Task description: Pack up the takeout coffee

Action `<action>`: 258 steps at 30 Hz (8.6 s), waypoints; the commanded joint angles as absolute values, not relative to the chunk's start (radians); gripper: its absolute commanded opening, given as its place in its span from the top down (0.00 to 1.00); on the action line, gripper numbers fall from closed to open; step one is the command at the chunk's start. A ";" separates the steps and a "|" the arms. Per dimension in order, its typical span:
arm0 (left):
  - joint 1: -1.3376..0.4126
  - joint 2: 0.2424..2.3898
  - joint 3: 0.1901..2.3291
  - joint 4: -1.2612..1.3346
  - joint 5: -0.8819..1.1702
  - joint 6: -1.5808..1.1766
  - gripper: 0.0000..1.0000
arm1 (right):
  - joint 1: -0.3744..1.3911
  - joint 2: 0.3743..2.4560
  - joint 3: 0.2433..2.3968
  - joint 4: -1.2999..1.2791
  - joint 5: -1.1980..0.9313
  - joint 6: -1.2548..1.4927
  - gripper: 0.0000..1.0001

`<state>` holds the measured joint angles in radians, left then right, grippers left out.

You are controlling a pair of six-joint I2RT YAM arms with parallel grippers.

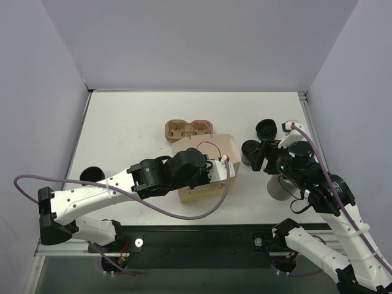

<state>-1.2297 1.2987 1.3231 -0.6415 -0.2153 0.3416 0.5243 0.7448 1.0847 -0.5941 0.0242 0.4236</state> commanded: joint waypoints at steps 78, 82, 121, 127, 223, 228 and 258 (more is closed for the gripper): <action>-0.546 1.610 1.614 -0.543 -0.351 -0.417 0.30 | 0.526 0.698 1.226 -0.900 0.090 0.569 0.12; -0.548 1.773 1.761 -0.612 -0.324 -0.448 0.36 | 0.526 0.725 1.268 -0.936 0.113 0.580 0.12; -0.612 2.210 1.988 -0.750 -0.362 -0.538 0.39 | 0.526 0.956 1.522 -1.104 0.160 0.554 0.12; -0.611 2.238 2.008 -0.741 -0.362 -0.516 0.43 | 0.526 0.948 1.525 -1.114 0.169 0.554 0.12; -0.538 1.824 2.356 -1.104 -0.005 -0.505 0.74 | 0.529 0.902 1.404 -0.547 -0.250 0.080 0.20; -0.543 1.737 2.310 -1.150 0.087 -0.554 0.74 | 0.529 0.911 1.287 -0.393 -0.337 0.049 0.19; -0.617 1.332 1.793 -0.902 0.321 -0.873 0.74 | 0.558 1.071 1.243 -0.244 -0.604 -0.173 0.33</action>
